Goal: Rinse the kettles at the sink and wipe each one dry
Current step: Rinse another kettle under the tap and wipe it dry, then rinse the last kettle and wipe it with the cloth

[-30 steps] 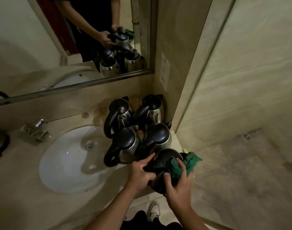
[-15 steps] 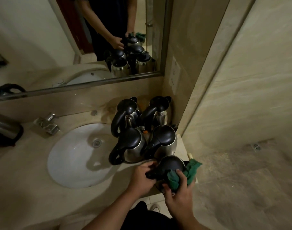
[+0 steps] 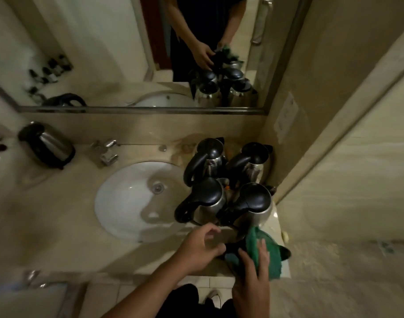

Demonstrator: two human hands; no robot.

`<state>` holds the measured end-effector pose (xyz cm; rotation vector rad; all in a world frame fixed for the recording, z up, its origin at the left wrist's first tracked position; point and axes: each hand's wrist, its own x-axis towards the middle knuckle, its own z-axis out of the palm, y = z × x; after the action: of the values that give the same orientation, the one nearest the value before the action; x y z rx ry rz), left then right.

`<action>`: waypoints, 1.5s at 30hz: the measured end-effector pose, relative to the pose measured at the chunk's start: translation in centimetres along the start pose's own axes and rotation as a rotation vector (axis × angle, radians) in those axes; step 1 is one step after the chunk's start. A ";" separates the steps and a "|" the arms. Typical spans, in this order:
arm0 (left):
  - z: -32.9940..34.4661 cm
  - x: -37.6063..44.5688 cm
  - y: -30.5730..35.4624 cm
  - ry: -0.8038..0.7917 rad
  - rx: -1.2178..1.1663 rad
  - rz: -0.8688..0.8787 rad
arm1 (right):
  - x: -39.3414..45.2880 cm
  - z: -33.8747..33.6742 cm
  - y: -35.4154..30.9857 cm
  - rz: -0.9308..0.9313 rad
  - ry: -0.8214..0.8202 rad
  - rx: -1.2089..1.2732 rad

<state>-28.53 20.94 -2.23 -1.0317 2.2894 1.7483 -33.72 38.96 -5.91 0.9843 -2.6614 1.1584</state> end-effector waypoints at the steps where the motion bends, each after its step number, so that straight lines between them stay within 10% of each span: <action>1: -1.2 -0.4 0.2 0.039 -0.040 -0.004 | 0.4 0.2 -1.4 -0.049 -0.016 0.036; 11: -19.1 -6.6 0.8 0.484 -0.386 -0.018 | 10.7 4.2 -14.5 0.118 -1.041 -0.157; 24: -44.0 -5.9 -11.2 1.002 -0.726 -0.187 | 18.4 18.7 -41.0 0.491 -0.866 0.690; 35: -54.9 9.4 -20.6 0.954 -0.769 -0.276 | 19.4 26.9 -46.0 0.421 -0.805 0.510; 40: -54.3 6.3 -20.7 0.966 -1.055 -0.213 | 20.6 27.9 -45.1 0.445 -0.811 0.450; 45: -49.1 -1.8 -19.2 0.925 -0.856 -0.350 | 23.0 29.5 -42.9 0.402 -0.794 0.303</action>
<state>-0.69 -23.86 -0.36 -2.6312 1.3282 2.4217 -21.59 -15.08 7.25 1.1811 -3.5043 1.5330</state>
